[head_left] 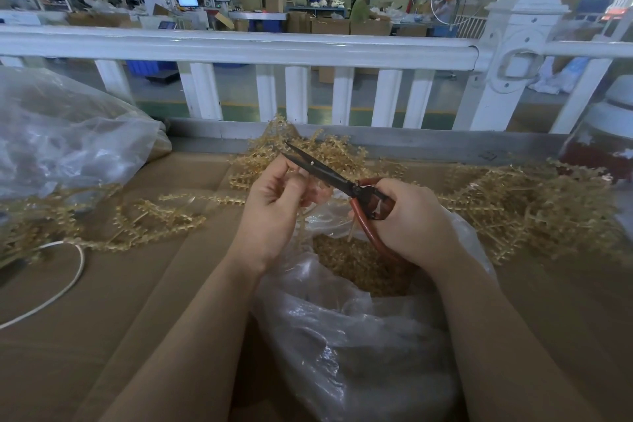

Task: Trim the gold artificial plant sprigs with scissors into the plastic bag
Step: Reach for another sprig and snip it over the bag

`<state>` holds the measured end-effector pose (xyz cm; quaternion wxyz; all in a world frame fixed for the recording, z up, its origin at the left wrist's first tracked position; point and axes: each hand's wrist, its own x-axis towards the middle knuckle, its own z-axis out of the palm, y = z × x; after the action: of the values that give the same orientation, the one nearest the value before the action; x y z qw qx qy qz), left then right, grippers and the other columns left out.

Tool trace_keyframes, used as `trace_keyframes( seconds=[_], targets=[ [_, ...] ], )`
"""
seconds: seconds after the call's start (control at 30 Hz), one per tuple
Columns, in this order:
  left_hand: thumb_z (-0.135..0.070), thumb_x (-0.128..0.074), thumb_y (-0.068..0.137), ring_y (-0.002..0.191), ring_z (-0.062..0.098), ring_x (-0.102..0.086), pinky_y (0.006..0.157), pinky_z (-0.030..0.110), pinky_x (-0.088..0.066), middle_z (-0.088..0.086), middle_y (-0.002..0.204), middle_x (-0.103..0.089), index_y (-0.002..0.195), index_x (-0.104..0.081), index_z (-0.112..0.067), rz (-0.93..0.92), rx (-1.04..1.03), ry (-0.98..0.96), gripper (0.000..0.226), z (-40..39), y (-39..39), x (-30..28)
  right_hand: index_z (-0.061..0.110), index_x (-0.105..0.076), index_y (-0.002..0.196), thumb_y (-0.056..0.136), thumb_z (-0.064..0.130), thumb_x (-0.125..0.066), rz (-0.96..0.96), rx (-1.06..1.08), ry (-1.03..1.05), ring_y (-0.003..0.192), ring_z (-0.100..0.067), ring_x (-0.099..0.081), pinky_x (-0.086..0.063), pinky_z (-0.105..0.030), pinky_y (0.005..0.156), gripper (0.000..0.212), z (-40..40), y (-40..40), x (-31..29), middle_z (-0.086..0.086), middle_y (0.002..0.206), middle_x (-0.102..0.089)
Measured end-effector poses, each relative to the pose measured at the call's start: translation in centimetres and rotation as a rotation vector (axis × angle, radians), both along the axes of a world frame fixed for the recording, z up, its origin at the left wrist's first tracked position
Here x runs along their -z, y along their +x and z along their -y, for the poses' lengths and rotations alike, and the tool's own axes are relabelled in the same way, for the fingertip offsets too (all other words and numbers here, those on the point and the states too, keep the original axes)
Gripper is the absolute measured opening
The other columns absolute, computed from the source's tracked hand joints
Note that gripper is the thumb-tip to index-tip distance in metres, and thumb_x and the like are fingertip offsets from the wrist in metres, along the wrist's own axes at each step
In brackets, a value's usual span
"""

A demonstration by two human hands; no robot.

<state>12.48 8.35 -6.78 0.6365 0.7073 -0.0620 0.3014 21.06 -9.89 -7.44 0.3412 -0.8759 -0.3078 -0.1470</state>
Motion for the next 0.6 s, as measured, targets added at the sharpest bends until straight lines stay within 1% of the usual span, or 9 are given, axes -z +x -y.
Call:
trace_keyframes(
  seconds=[0.1,0.17,0.23,0.3,0.4,0.5,0.57,0.6],
  targets=[
    [-0.012,-0.045,0.103,0.076,0.005,-0.065,0.072,0.017,-0.051,-0.010,0.081,-0.070,0.105,-0.066,-0.015,0.008,-0.003,0.004,0.022,-0.02,-0.01,-0.04,0.048,-0.059,0.087,0.069,0.079,-0.047,0.022,0.002,-0.001,0.075,0.010,-0.061,-0.044,-0.010,0.054,0.037,0.01,-0.11,-0.04,0.028,0.070,-0.064],
    [-0.011,-0.044,0.104,0.074,0.004,-0.064,0.072,0.017,-0.050,-0.010,0.079,-0.069,0.104,-0.066,-0.015,0.007,-0.001,0.012,0.022,-0.03,0.02,-0.01,0.049,-0.059,0.087,0.070,0.078,-0.048,0.026,0.002,-0.004,0.077,0.011,-0.060,-0.042,-0.009,0.054,0.035,0.07,-0.11,0.00,0.028,0.070,-0.064],
    [-0.010,-0.044,0.104,0.075,0.004,-0.063,0.072,0.018,-0.050,-0.011,0.079,-0.069,0.105,-0.065,-0.013,0.004,-0.002,0.018,0.022,-0.11,0.05,0.06,0.043,-0.065,0.086,0.071,0.076,-0.050,0.025,0.002,-0.010,0.078,0.010,-0.060,-0.045,-0.010,0.054,0.040,0.12,-0.06,0.02,0.025,0.070,-0.065],
    [-0.010,-0.044,0.104,0.075,0.004,-0.063,0.072,0.018,-0.050,-0.011,0.080,-0.069,0.107,-0.065,-0.011,0.004,0.001,0.018,0.022,-0.19,0.06,0.06,0.037,-0.069,0.089,0.074,0.073,-0.053,0.039,0.004,-0.023,0.072,0.004,-0.062,-0.049,-0.013,0.054,0.042,0.18,0.03,0.08,0.022,0.070,-0.066],
    [-0.013,-0.044,0.103,0.077,0.004,-0.063,0.073,0.019,-0.051,-0.011,0.082,-0.069,0.106,-0.066,-0.014,0.002,0.009,0.013,0.021,-0.19,0.07,0.02,0.038,-0.068,0.087,0.082,0.064,-0.062,0.056,0.007,-0.037,0.063,0.000,-0.062,-0.051,-0.016,0.053,0.027,0.22,-0.05,0.10,0.020,0.068,-0.066],
    [-0.018,-0.046,0.104,0.081,0.008,-0.065,0.075,0.023,-0.053,-0.007,0.086,-0.071,0.103,-0.067,-0.017,-0.006,0.020,-0.030,0.020,-0.17,0.10,0.03,0.047,-0.062,0.079,0.079,0.066,-0.058,0.026,-0.006,0.010,0.067,0.002,-0.062,-0.050,-0.016,0.053,0.019,0.15,-0.35,-0.15,0.020,0.065,-0.066],
    [-0.021,-0.048,0.103,0.080,0.010,-0.064,0.077,0.029,-0.054,-0.006,0.084,-0.068,0.099,-0.067,-0.018,-0.008,0.020,-0.038,0.020,-0.23,0.13,0.05,0.048,-0.057,0.073,0.075,0.070,-0.053,0.010,-0.002,0.016,0.071,0.005,-0.062,-0.049,-0.012,0.056,0.023,0.03,-0.55,-0.37,0.021,0.063,-0.065],
    [-0.023,-0.047,0.102,0.079,0.011,-0.063,0.079,0.035,-0.056,-0.006,0.082,-0.067,0.098,-0.066,-0.019,-0.010,0.018,-0.038,0.020,-0.26,0.15,0.06,0.048,-0.056,0.072,0.075,0.070,-0.054,0.000,0.001,0.009,0.073,0.007,-0.061,-0.048,-0.010,0.057,0.023,-0.02,-0.60,-0.45,0.022,0.063,-0.064]
  ],
)
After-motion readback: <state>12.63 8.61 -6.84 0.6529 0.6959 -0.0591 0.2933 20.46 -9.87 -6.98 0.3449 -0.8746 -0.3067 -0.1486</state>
